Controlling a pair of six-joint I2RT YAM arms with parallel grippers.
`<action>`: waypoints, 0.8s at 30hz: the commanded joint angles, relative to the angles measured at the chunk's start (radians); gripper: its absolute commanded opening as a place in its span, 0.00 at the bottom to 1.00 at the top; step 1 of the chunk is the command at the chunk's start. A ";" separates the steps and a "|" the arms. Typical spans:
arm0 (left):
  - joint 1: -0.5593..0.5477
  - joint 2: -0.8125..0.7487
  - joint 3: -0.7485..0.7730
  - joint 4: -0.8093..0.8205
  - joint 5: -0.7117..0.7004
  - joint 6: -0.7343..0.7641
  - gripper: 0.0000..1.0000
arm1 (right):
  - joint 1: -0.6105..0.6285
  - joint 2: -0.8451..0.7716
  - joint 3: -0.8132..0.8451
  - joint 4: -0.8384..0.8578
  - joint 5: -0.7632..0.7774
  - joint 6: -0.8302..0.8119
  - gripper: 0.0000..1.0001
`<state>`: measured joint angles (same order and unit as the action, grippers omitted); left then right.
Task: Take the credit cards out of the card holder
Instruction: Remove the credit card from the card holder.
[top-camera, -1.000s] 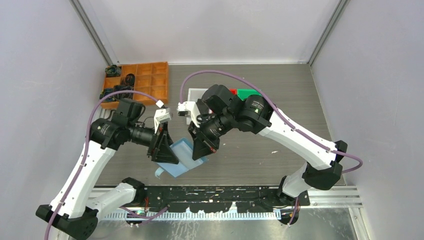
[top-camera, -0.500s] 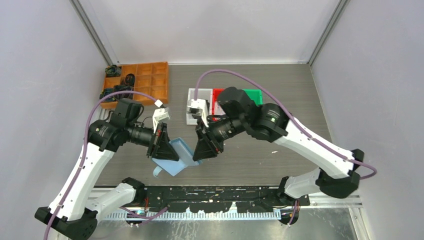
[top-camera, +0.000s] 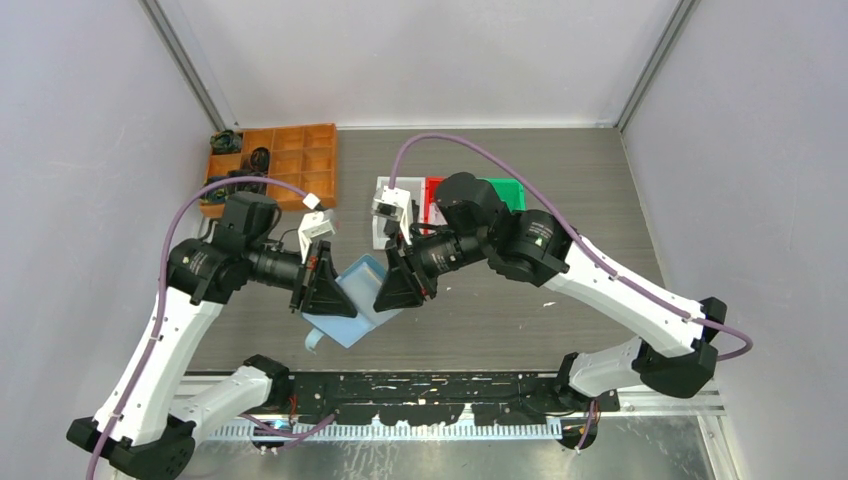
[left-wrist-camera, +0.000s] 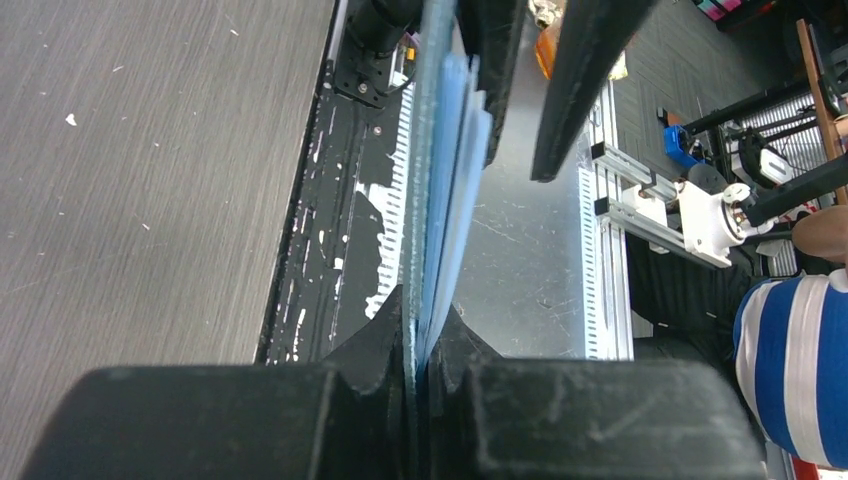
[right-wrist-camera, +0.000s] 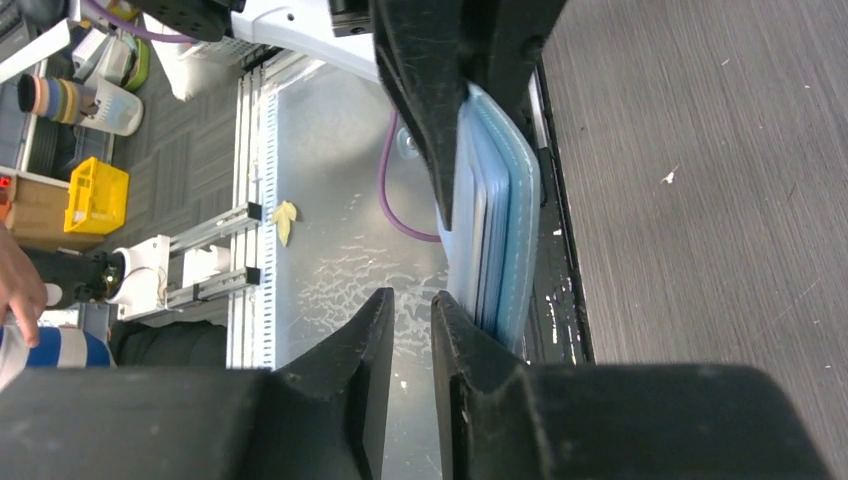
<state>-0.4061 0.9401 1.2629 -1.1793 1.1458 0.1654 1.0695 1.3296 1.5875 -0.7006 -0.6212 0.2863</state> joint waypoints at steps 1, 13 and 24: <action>-0.003 -0.019 0.060 -0.009 0.058 0.046 0.00 | -0.011 -0.035 0.008 0.088 0.011 0.025 0.27; -0.004 -0.019 0.123 -0.066 0.045 0.125 0.00 | -0.087 -0.127 -0.006 0.063 0.149 0.026 0.60; -0.003 -0.015 0.127 -0.043 0.048 0.097 0.00 | -0.086 -0.119 -0.082 0.205 -0.016 0.101 0.54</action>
<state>-0.4061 0.9302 1.3529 -1.2476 1.1496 0.2687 0.9817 1.2129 1.5082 -0.6086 -0.5758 0.3542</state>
